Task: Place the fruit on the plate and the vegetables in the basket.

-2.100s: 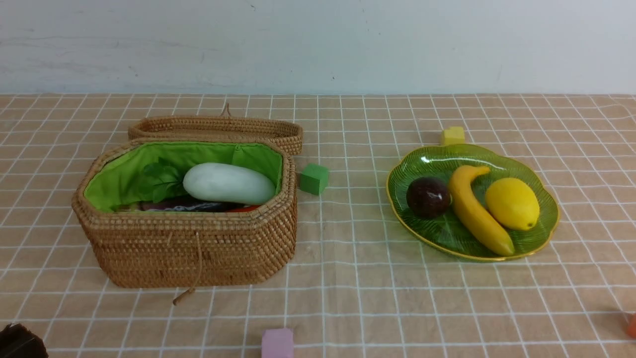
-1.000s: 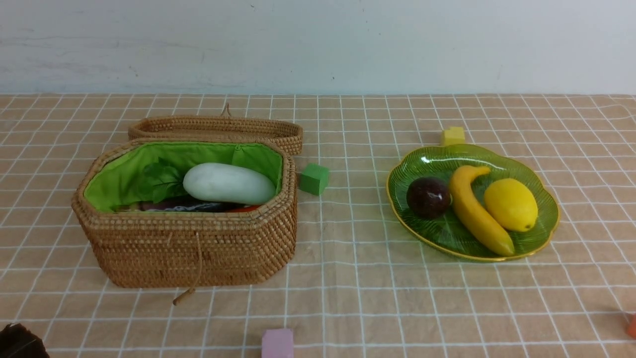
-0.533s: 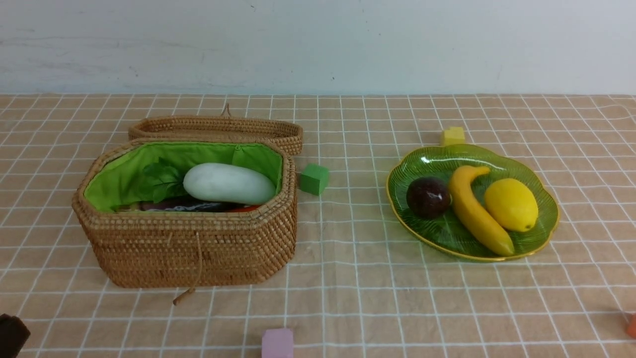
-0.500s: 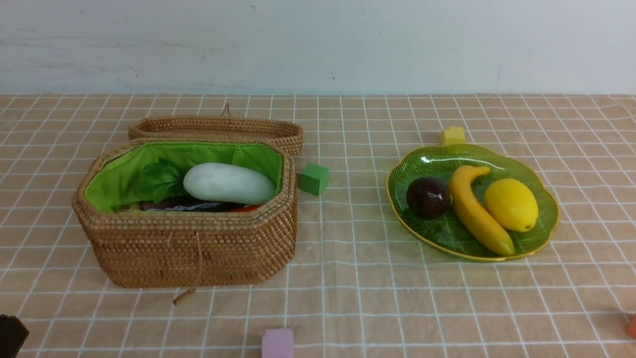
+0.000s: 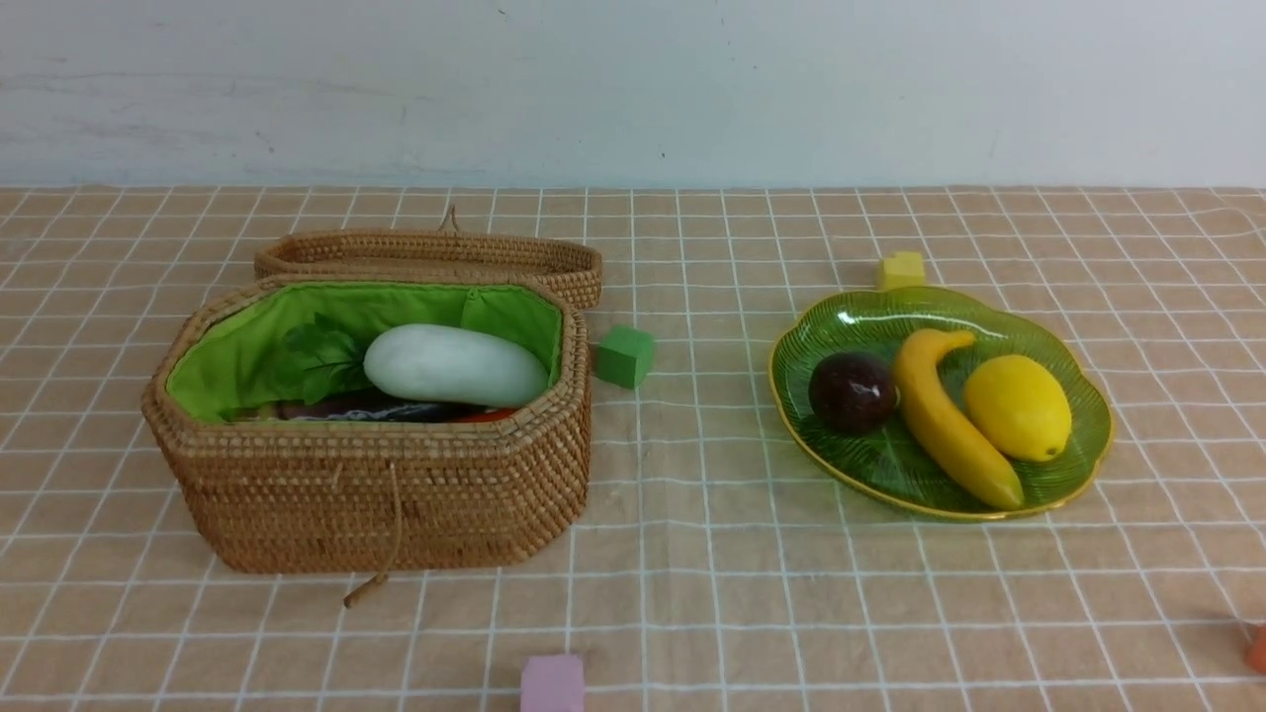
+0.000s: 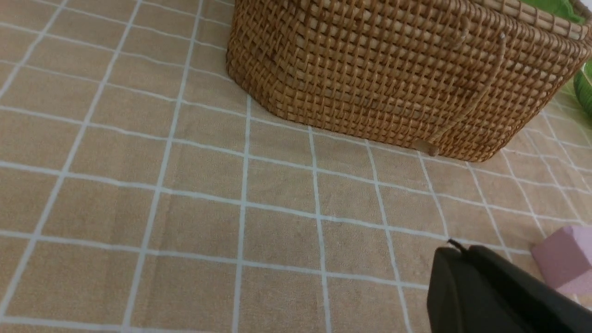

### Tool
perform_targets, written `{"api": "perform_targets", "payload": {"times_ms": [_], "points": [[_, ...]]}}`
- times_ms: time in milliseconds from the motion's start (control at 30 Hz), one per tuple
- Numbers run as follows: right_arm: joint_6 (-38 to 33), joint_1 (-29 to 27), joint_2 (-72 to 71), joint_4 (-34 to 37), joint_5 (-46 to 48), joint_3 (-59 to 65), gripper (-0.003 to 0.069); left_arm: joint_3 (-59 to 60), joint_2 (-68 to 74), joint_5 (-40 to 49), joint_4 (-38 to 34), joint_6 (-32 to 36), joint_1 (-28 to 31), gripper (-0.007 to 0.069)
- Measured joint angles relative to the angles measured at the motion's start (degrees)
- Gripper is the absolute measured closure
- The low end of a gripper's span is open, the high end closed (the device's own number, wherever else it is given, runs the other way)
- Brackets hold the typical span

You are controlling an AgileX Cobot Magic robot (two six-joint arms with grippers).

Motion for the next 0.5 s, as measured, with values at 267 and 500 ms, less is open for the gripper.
{"api": "perform_targets", "payload": {"times_ms": [267,500], "points": [[0.0,0.0,0.0,0.0,0.0,0.0,0.0619,0.0,0.0,0.0,0.0,-0.6,0.0,0.0638],[0.0,0.0,0.0,0.0,0.0,0.0,0.0610,0.0,0.0,0.0,0.0,-0.6,0.0,0.0638]]}}
